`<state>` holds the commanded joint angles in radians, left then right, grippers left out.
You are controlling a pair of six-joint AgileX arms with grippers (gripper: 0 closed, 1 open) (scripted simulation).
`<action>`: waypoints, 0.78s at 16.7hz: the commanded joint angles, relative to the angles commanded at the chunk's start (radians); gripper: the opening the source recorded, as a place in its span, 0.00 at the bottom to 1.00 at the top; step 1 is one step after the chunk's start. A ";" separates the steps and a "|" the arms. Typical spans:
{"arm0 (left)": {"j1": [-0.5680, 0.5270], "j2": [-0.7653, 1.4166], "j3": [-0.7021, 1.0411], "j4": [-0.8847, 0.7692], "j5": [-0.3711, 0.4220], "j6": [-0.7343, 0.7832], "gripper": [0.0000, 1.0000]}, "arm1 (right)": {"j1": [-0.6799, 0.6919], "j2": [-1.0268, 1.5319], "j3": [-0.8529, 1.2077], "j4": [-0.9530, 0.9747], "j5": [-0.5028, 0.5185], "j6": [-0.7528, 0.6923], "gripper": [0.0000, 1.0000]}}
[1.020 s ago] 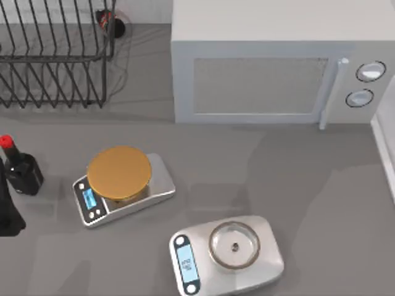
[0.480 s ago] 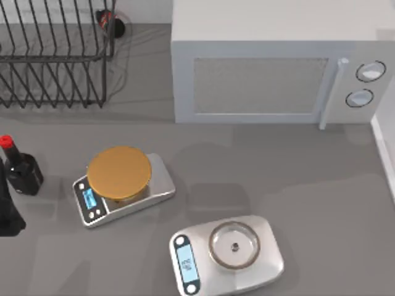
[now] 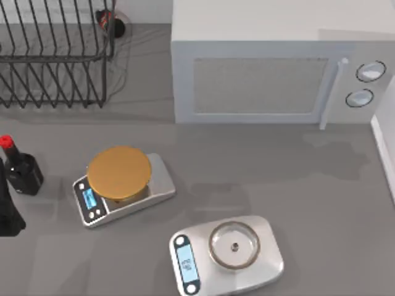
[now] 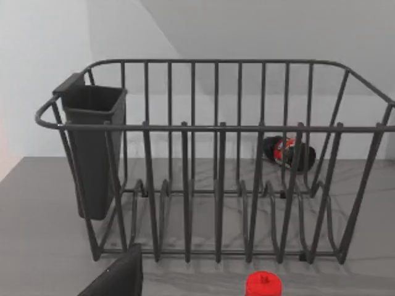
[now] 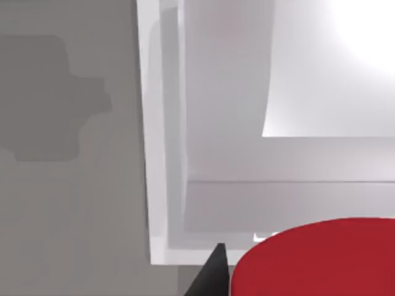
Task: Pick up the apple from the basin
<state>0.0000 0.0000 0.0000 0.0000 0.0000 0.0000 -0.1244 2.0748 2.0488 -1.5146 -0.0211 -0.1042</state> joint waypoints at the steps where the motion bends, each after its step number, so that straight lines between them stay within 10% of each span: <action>1: 0.000 0.000 0.000 0.000 0.000 0.000 1.00 | 0.049 -0.013 -0.016 -0.001 -0.002 0.048 0.00; 13: 0.000 0.000 0.000 0.000 0.000 0.000 1.00 | 0.667 -0.087 -0.183 0.066 0.019 0.663 0.00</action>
<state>0.0000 0.0000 0.0000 0.0000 0.0000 0.0000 0.5427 1.9874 1.8662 -1.4483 -0.0022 0.5585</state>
